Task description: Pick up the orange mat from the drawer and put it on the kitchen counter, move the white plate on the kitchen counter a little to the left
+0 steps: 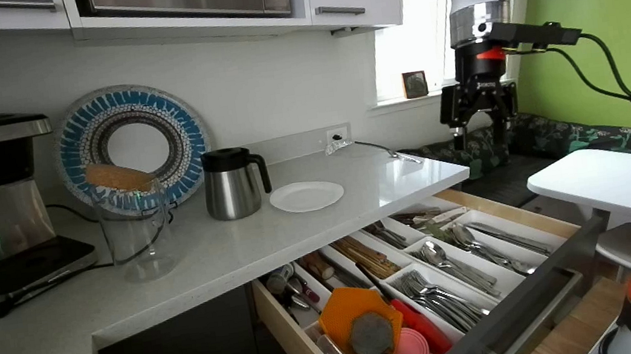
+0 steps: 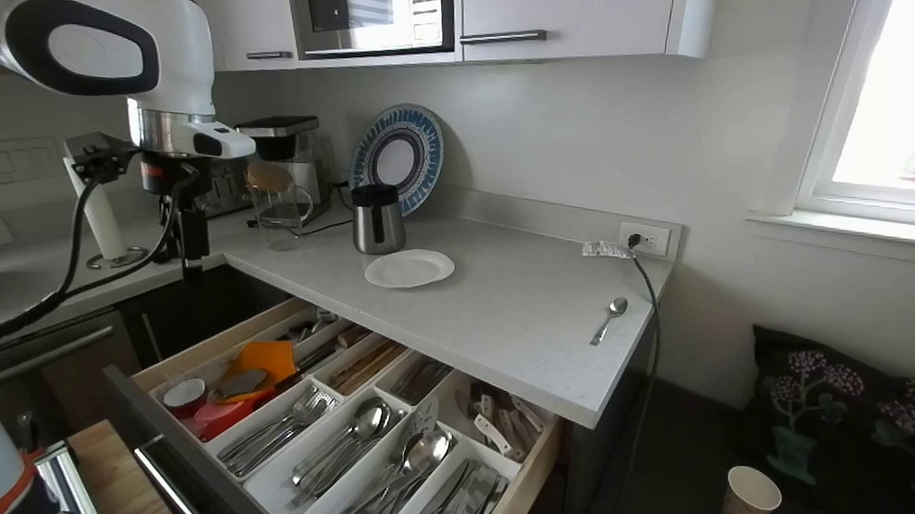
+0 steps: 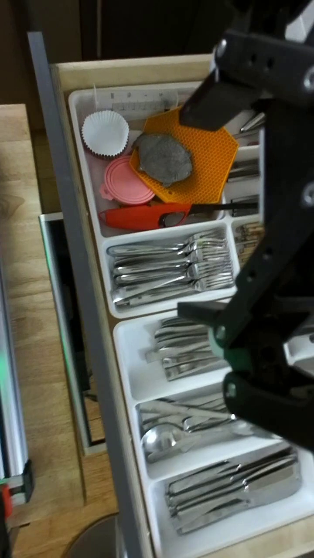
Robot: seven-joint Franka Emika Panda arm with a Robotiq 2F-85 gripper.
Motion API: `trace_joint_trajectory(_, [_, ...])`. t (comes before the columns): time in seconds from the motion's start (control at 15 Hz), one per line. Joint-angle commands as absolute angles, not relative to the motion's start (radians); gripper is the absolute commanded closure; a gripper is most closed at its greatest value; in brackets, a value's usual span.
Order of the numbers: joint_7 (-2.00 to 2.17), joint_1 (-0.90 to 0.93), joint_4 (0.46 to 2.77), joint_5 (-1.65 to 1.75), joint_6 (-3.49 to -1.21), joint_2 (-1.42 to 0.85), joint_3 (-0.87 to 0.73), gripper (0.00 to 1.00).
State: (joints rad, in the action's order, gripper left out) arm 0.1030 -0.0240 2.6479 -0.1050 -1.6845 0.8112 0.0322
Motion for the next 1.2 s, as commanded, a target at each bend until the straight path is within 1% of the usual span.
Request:
trace_joint_trajectory(0.0, [0.047, 0.071, 2.596, -0.142, -1.794, 0.652, 0.1, 0.0])
trace_joint_trajectory(0.2, [0.085, 0.129, 2.53, -0.177, -1.797, 0.517, 0.152, 0.0])
trace_joint_trajectory(0.4, [0.289, 0.126, 2.435, -0.183, -1.745, 0.403, 0.228, 0.0])
trace_joint_trajectory(0.47, [0.377, 0.119, 2.427, -0.177, -1.804, 0.383, 0.258, 0.0])
trace_joint_trajectory(0.6, [0.514, 0.116, 2.391, -0.153, -1.831, 0.338, 0.295, 0.0])
trace_joint_trajectory(0.67, [0.405, 0.134, 2.434, -0.164, -1.816, 0.392, 0.255, 0.0])
trace_joint_trajectory(1.13, [0.415, 0.137, 2.418, -0.164, -1.819, 0.376, 0.253, 0.0])
